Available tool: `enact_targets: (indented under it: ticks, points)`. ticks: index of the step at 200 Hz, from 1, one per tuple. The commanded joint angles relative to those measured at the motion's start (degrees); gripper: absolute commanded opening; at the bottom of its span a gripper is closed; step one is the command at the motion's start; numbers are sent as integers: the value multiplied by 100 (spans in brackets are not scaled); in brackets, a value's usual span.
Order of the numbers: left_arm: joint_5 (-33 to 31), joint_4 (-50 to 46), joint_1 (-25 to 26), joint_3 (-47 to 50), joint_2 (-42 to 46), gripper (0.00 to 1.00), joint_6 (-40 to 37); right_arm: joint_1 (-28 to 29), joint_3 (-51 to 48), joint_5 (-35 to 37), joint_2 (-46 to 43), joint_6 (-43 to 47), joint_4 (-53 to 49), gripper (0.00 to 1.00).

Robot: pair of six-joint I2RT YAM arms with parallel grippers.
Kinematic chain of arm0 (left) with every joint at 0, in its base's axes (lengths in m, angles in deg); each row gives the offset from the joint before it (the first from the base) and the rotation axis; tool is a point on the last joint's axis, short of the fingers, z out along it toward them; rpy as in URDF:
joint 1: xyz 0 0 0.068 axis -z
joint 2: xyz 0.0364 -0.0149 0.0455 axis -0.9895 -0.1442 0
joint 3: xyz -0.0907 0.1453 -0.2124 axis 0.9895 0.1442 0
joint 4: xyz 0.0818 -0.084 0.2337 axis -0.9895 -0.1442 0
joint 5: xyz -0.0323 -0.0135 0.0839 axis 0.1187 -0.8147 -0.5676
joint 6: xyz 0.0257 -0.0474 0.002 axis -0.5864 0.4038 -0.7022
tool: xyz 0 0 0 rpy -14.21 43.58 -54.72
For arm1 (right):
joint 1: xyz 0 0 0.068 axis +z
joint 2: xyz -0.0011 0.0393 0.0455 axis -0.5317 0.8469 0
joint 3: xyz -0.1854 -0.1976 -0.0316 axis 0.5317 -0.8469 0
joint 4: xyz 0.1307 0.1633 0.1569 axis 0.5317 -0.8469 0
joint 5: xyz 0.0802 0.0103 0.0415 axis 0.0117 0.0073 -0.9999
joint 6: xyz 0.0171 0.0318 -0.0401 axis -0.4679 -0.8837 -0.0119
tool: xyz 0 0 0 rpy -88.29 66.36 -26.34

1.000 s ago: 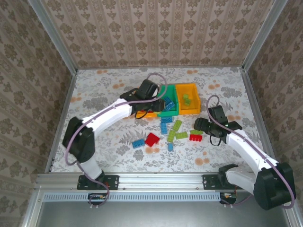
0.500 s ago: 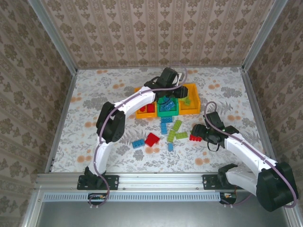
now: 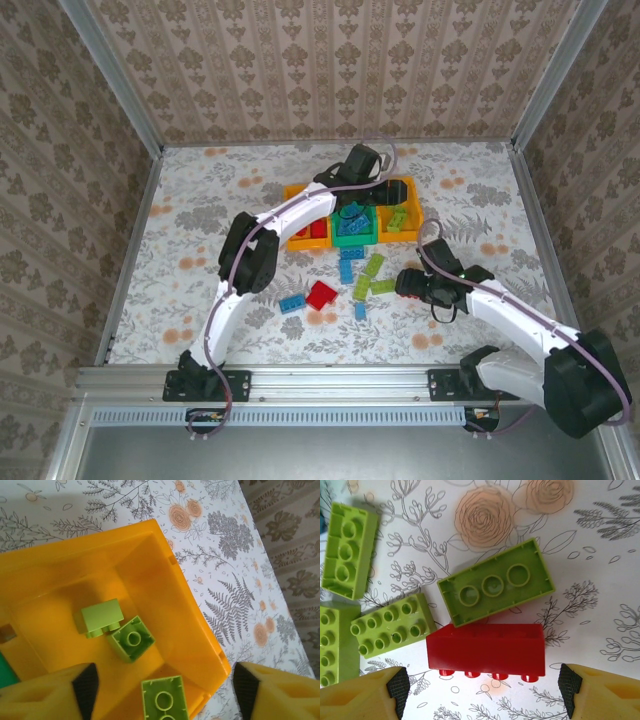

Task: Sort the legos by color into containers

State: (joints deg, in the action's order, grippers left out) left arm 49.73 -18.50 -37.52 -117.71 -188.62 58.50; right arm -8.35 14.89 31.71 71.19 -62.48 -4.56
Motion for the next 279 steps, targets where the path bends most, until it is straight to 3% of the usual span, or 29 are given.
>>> enact_targets:
  ticks: [1,48,141,228,279]
  points:
    - [114,42,-50,-91,39,98,107,68,227,99,197,43,-89,82]
    - [-42,754,-41,1204,1024,100,92,128,315,169,359,162,-124,82]
    - [-377,1146,-363,3187,2584,100,55,251,663,350,994,417,-580,79]
    - [-376,1166,-637,4188,3382,100,-95,442,1041,606,1575,702,-798,76]
    - [-509,1442,-956,5066,4170,100,142,502,1129,675,1798,689,-845,66]
